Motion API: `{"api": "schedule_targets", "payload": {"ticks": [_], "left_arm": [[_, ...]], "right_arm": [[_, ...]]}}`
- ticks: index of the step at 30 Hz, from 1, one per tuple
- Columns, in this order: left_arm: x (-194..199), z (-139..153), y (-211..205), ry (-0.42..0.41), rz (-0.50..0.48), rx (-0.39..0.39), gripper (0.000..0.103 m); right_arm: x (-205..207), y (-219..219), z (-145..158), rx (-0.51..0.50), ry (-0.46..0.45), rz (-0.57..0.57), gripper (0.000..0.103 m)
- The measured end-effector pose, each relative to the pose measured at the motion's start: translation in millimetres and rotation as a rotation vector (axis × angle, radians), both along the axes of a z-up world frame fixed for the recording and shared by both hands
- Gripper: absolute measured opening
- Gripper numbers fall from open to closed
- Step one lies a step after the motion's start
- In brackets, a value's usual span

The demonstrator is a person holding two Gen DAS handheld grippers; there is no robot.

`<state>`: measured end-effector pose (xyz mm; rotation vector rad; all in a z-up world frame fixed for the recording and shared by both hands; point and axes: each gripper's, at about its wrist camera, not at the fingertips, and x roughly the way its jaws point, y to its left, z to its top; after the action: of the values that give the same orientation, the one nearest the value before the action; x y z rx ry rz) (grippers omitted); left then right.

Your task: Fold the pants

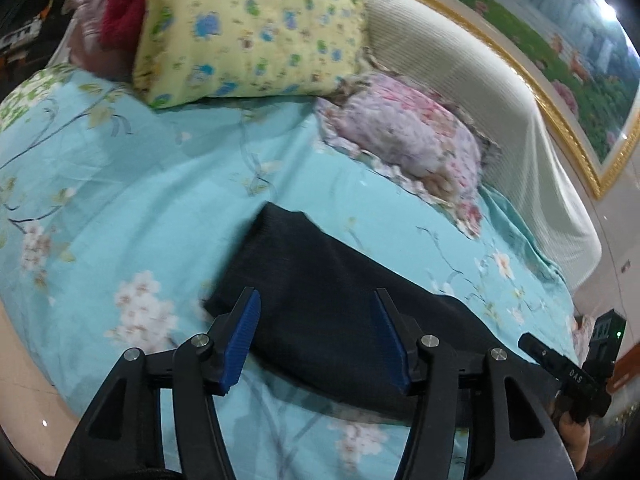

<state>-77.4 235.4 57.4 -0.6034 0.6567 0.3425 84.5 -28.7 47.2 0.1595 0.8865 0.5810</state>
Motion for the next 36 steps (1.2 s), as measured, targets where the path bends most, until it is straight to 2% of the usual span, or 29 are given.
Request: {"api": "schedule_targets", "payload": {"ticks": [10, 19, 30, 36], "left_arm": [[33.0, -5.6, -55.2, 0.034, -0.138, -0.006, 0.062], [61.9, -6.1, -106.3, 0.060, -0.267, 0.007, 0.066], [99.1, -6.6, -173.5, 0.102, -0.441, 0.034, 0.073], [123.3, -3.4, -211.4, 0.116, -0.549, 0.046, 0.073]], "right_arm": [[-42.4, -70.8, -17.9, 0.037, 0.060, -0.152, 0.067], [-76.4, -133.9, -25.6, 0.045, 0.063, -0.309, 0.067], [-103.4, -201.6, -33.1, 0.087, 0.071, -0.484, 0.067], [-107.8, -234.4, -36.3, 0.128, 0.076, -0.570, 0.068]]}}
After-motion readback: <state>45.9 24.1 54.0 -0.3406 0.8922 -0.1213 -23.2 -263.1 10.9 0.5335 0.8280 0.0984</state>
